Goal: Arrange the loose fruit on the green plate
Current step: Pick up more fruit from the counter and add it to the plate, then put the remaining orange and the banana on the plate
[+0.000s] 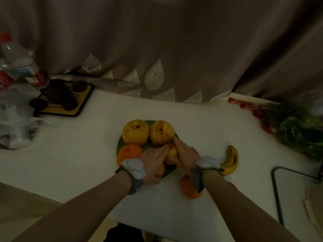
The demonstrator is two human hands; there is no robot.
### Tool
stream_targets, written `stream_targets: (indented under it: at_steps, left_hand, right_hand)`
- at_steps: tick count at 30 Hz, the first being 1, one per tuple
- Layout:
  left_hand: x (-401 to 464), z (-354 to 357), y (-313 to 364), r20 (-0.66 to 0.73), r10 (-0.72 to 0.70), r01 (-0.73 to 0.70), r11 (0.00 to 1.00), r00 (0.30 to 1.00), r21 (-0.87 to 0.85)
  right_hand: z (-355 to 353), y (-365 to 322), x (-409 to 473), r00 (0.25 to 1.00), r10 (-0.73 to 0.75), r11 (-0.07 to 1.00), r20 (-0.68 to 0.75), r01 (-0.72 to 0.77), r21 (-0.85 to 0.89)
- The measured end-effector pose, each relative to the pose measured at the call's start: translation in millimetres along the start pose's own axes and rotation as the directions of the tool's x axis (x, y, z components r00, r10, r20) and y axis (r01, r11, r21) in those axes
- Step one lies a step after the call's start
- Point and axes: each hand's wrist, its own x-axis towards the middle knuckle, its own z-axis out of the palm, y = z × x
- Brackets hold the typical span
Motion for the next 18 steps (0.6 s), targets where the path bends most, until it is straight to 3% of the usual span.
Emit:
stream_targets:
  at_steps: [2, 4, 6, 8, 11, 13, 15, 18]
  left_hand:
    - [-2, 0, 3, -0.013, -0.012, 0.013, 0.999, 1.000, 0.053]
    - [-5, 2, 6, -0.156, 0.057, -0.030, 0.984, 0.986, 0.175]
    - [-8, 11, 14, -0.185, 0.113, -0.063, 0.964, 0.976, 0.258]
    - [-5, 23, 25, -0.167, 0.214, -0.151, 0.934, 0.962, 0.323]
    - [3, 31, 44, -0.161, 0.287, -0.228, 0.923, 0.944, 0.310]
    - [8, 32, 52, -0.159, 0.216, -0.167, 0.946, 0.963, 0.277]
    - [15, 36, 64, -0.117, 0.238, -0.221, 0.965, 0.964, 0.142]
    - [23, 40, 77, -0.021, 0.244, -0.242, 0.967, 0.970, 0.080]
  right_hand:
    - [-4, 0, -3, 1.000, -0.008, 1.000, -0.001, 0.008, -0.028]
    - [-11, 6, -11, 1.000, -0.018, 0.996, -0.014, 0.019, 0.084]
    - [-18, 22, -26, 0.999, 0.019, 0.989, -0.044, -0.012, 0.149]
    - [-23, 47, -41, 0.992, 0.116, 0.993, -0.047, -0.115, 0.021]
    - [-30, 76, -60, 0.962, 0.269, 0.959, 0.043, -0.264, -0.100]
    - [-30, 81, -65, 0.953, 0.293, 0.950, 0.081, -0.280, -0.139]
    - [-26, 86, -69, 0.958, 0.281, 0.951, 0.055, -0.270, -0.150]
    - [-26, 87, -68, 0.953, 0.276, 0.948, 0.122, -0.249, -0.198]
